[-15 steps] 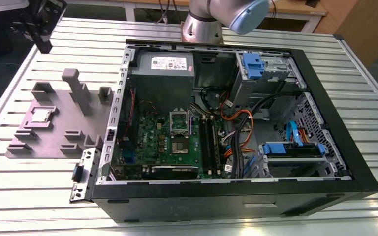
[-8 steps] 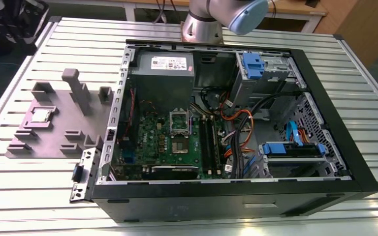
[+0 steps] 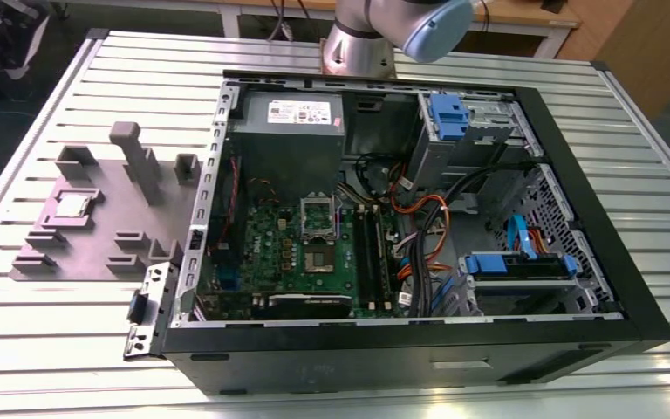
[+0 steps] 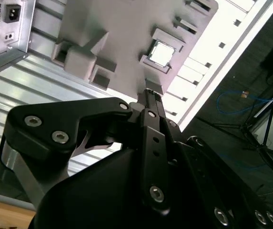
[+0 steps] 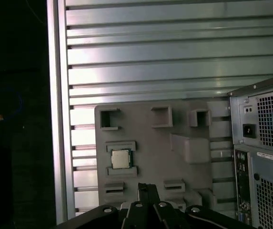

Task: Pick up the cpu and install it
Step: 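Reach for the cpu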

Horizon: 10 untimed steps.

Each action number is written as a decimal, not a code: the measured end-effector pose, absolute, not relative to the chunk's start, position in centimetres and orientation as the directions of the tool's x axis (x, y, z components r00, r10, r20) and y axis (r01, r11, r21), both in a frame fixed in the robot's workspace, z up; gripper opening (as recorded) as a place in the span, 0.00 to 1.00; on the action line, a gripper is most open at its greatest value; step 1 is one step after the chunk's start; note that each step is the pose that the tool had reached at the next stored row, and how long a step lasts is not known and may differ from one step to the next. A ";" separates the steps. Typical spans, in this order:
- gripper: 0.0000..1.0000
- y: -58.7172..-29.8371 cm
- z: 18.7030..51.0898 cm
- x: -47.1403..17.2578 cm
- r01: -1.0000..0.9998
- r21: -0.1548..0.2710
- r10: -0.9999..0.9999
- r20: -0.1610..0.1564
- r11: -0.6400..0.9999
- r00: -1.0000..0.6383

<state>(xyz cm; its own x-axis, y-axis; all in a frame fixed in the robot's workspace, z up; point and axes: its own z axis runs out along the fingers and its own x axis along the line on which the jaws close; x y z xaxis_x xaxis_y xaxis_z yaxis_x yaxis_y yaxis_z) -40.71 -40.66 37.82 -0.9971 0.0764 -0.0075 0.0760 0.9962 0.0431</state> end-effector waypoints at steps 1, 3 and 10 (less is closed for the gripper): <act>0.11 -40.7 37.8 -41.1 0.076 0.043 0.076 -0.007 0.996 -0.997; 0.11 -40.7 37.7 -41.8 0.076 0.043 0.077 -0.007 0.996 -0.997; 0.11 -40.7 37.7 -43.5 0.076 0.043 0.077 -0.007 0.996 -0.997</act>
<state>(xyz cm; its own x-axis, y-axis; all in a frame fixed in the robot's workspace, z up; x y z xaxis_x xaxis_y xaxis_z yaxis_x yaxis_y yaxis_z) -43.46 -40.65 37.68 -0.9970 0.0765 -0.0075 0.0761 0.9962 0.0432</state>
